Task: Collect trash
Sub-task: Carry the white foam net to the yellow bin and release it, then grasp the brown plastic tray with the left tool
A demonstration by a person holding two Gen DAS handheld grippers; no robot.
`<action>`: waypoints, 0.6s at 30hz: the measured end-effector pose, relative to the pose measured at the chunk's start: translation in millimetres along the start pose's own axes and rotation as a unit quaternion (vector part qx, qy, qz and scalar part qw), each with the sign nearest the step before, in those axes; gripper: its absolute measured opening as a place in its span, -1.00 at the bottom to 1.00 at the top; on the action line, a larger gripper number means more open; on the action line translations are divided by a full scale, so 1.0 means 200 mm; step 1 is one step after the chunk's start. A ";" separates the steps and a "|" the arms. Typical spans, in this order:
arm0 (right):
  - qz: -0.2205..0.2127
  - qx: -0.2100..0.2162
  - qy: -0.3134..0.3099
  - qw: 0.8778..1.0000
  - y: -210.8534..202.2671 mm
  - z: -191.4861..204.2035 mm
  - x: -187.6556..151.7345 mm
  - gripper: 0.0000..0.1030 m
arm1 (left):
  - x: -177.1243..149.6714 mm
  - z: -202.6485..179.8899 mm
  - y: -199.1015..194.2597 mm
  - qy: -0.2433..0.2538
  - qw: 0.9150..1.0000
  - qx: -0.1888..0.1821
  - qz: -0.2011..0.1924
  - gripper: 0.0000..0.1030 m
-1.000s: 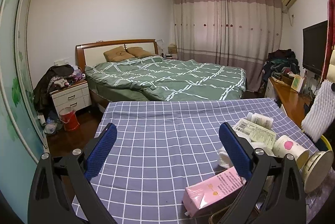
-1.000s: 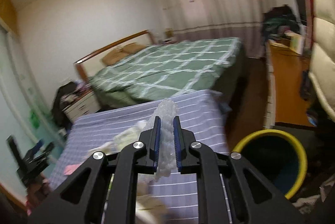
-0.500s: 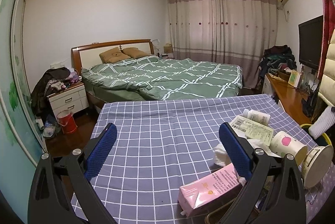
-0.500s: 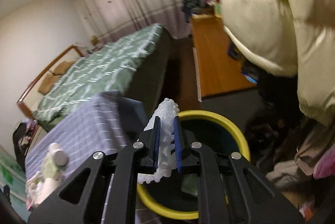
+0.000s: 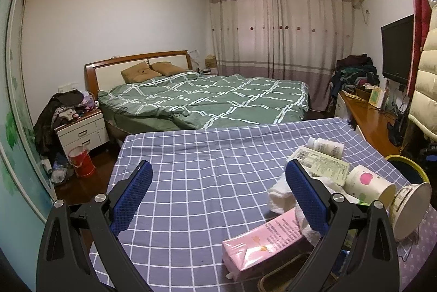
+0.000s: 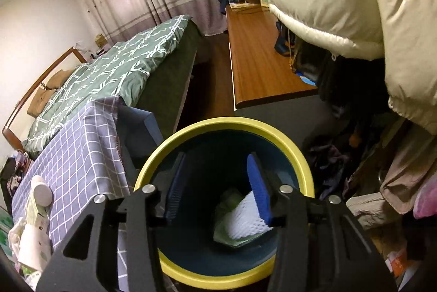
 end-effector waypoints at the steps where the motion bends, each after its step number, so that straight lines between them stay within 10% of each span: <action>1: -0.001 0.000 -0.004 1.000 -0.01 0.01 0.00 -0.07 | 0.00 -0.01 0.00 0.002 1.000 -0.003 0.000 0.87; 18: 0.002 0.025 -0.033 0.999 -0.09 0.09 -0.09 -0.03 | -0.27 -0.15 -0.09 0.006 0.990 -0.084 0.116 0.87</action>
Point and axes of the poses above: each gripper's, at about its wrist camera, not at the fingertips, and y roughly the way its jaws point, z to its left, x to its top, the point moved 3 cm from there along y, roughly the way its jaws point, and after that the axes turned 13 degrees about z, right-handed, at the moved point
